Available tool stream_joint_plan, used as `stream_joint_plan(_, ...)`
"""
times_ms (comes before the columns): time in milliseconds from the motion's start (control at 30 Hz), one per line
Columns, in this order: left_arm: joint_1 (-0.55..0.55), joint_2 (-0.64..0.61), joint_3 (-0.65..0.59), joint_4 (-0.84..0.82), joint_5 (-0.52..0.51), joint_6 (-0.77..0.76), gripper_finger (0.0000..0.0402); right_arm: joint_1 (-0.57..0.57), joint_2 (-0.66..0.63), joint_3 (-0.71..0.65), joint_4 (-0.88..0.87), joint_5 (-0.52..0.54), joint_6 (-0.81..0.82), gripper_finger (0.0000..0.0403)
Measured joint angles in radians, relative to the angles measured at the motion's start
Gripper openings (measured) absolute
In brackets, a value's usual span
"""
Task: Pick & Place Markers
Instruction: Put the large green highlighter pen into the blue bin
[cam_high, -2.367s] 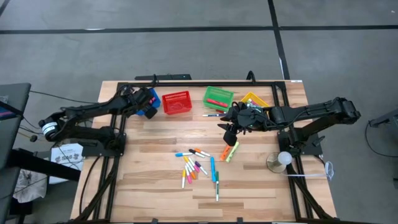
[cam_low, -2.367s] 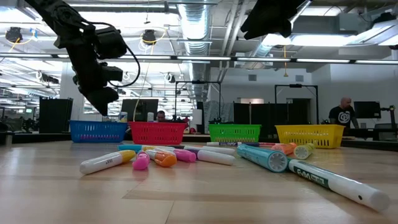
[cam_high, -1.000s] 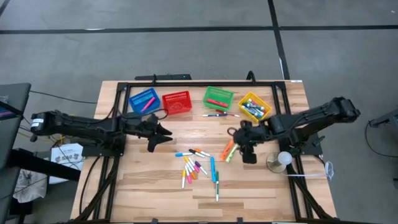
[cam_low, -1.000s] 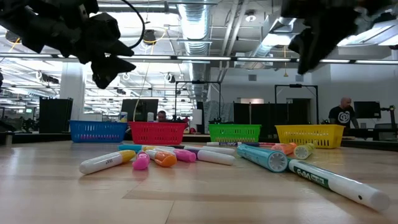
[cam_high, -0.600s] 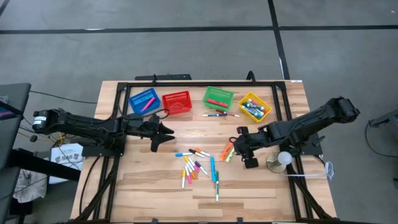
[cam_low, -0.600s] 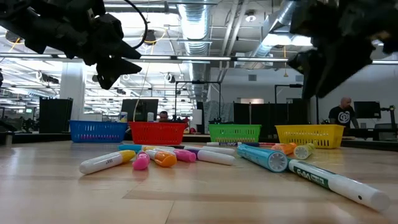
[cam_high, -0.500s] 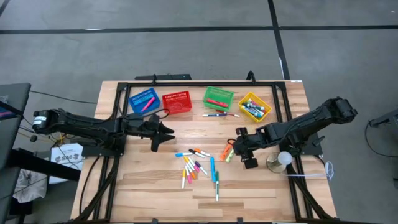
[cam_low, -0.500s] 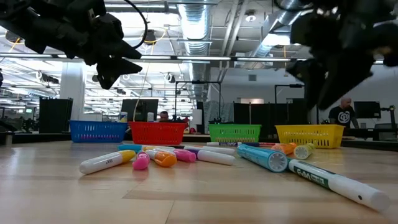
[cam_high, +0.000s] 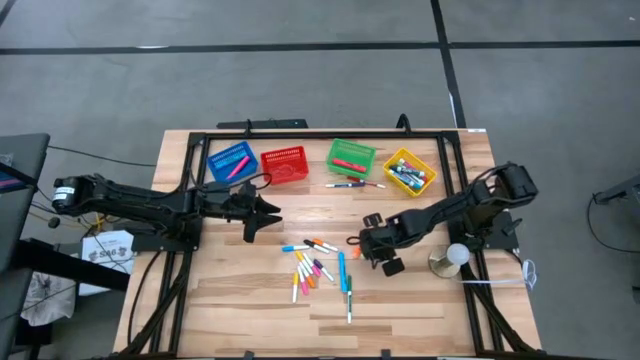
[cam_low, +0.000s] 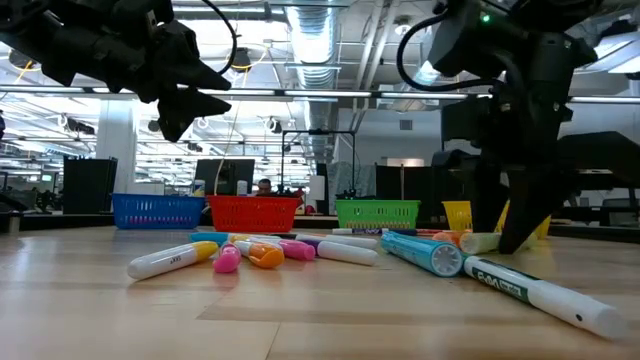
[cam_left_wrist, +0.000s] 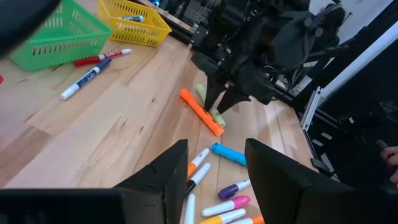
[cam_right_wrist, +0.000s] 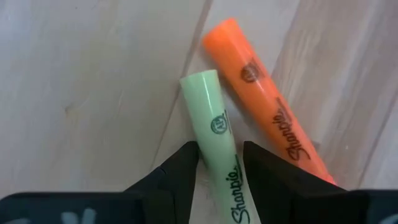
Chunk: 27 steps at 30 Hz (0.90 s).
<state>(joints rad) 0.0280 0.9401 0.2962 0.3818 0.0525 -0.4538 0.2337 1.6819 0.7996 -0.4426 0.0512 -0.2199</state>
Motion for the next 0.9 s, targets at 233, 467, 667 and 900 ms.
stream_joint_plan(233, 0.000, 0.000, 0.000, 0.002, 0.000, 0.000, 0.0158, 0.000, -0.004, -0.005, 0.003, -0.003, -0.016, 0.0102)
stream_joint_plan(467, 0.000, 0.000, 0.000, 0.002, 0.000, 0.000, 0.0158, 0.000, -0.049, -0.010, 0.012, -0.006, -0.016, 0.0069)
stream_joint_plan(667, 0.000, 0.000, 0.000, 0.003, 0.000, 0.000, 0.0158, 0.018, -0.054, 0.001, 0.000, -0.001, 0.023, 0.0071)
stream_joint_plan(900, 0.000, 0.000, 0.000, 0.005, 0.000, 0.000, 0.0158, 0.043, -0.057, 0.076, -0.045, 0.000, 0.014, 0.0070)
